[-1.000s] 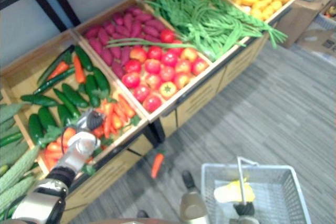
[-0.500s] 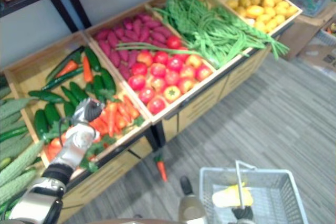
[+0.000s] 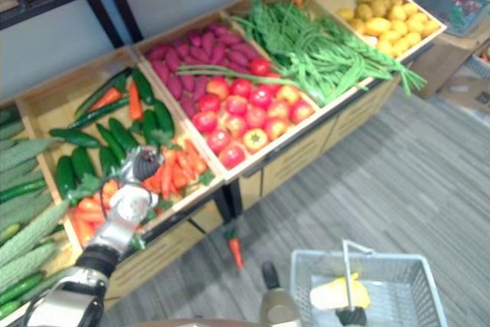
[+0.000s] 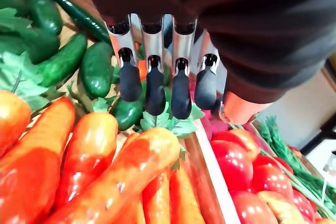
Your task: Pick vegetable in the basket
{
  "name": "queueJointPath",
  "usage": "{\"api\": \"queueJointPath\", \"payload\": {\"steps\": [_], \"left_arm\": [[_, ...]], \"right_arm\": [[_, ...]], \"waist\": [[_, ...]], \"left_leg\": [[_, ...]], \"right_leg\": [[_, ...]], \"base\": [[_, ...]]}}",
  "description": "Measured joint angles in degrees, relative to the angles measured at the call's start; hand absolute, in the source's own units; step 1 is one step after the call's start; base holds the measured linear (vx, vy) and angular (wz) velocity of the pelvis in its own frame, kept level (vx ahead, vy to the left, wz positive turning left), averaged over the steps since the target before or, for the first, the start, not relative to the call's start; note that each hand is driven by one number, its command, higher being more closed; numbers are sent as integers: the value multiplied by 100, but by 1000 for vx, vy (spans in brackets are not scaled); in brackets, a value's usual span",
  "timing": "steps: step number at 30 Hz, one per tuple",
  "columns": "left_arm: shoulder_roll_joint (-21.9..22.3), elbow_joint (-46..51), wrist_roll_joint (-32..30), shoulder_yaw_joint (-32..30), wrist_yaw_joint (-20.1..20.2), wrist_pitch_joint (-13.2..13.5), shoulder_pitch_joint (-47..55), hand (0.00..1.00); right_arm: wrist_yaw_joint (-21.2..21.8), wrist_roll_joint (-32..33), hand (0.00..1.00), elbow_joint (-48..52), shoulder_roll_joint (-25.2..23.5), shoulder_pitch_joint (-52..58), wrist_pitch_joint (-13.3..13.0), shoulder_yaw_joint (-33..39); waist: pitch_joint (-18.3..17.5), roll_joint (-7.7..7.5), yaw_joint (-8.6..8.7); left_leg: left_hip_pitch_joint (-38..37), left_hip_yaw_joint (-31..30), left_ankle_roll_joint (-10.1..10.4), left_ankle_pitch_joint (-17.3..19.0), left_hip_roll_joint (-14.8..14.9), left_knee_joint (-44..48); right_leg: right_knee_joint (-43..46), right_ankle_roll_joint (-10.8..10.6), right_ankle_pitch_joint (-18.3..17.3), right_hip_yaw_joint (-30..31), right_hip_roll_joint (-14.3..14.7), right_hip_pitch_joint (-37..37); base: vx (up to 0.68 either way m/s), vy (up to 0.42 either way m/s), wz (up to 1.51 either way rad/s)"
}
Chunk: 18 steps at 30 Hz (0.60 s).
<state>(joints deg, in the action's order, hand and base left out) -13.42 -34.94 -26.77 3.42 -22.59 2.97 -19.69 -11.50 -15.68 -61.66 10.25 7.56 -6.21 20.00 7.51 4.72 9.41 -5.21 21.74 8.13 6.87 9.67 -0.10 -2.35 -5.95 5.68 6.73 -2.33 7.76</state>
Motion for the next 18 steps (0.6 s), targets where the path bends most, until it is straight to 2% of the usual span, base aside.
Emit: {"api": "queueJointPath", "payload": {"steps": [6, 12, 18], "left_arm": [[383, -376, 809, -227, -238, -251, -7, 0], [661, -423, 980, -337, -432, -323, -60, 0], [704, -542, 962, -338, -639, -363, -148, 0]], "right_arm": [[-20, -2, 100, 0, -7, -24, 101, 42], [-52, -7, 100, 0, -7, -130, 143, 37], [-73, -4, 100, 3, -6, -187, 184, -7]], "waist": [[0, 0, 8], [1, 1, 23], [1, 1, 70]], "left_leg": [[-4, 112, 6, -5, -5, -43], [4, 247, 9, -4, -10, -95], [34, 277, 9, -5, -25, -108]], "right_leg": [[-45, 0, 5, 43, 26, 27], [-96, 4, 40, 182, 40, 118], [-95, -5, 46, 217, 37, 181]], "base": [[1, -4, -3], [25, -10, -14], [-1, -13, -2]]}}
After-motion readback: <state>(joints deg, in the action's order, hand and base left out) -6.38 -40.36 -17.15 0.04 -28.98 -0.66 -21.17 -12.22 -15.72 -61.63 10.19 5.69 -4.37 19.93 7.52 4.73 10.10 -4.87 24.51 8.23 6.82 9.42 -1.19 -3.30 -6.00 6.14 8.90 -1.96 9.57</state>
